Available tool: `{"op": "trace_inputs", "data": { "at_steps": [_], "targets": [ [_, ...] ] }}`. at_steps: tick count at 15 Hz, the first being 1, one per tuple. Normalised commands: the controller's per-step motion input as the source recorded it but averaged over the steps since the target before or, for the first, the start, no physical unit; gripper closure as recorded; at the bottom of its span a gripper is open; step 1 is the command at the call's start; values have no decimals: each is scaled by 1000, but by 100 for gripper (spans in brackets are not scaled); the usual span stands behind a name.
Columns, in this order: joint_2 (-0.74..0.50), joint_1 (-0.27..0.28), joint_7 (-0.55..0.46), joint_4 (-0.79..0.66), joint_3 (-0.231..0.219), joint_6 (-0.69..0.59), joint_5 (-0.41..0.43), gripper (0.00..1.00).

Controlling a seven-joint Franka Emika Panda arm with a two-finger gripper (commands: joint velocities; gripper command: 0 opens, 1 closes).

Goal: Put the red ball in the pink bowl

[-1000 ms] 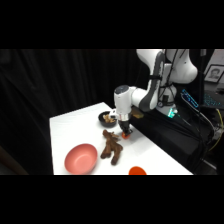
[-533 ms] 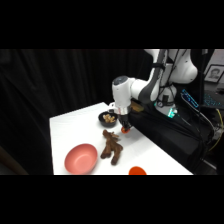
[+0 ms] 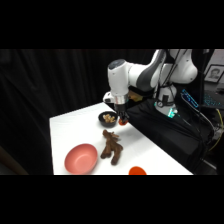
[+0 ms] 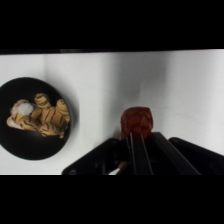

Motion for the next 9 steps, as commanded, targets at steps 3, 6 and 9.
{"op": "trace_inputs", "data": {
  "at_steps": [3,6,9],
  "targets": [
    [-46,-63,-65,285,34,-328,-91,96],
    [113,-61,-66,382,33,-207,-65,97],
    [240,-58,-41,435,25,-78,-60,97]
  ]
}}
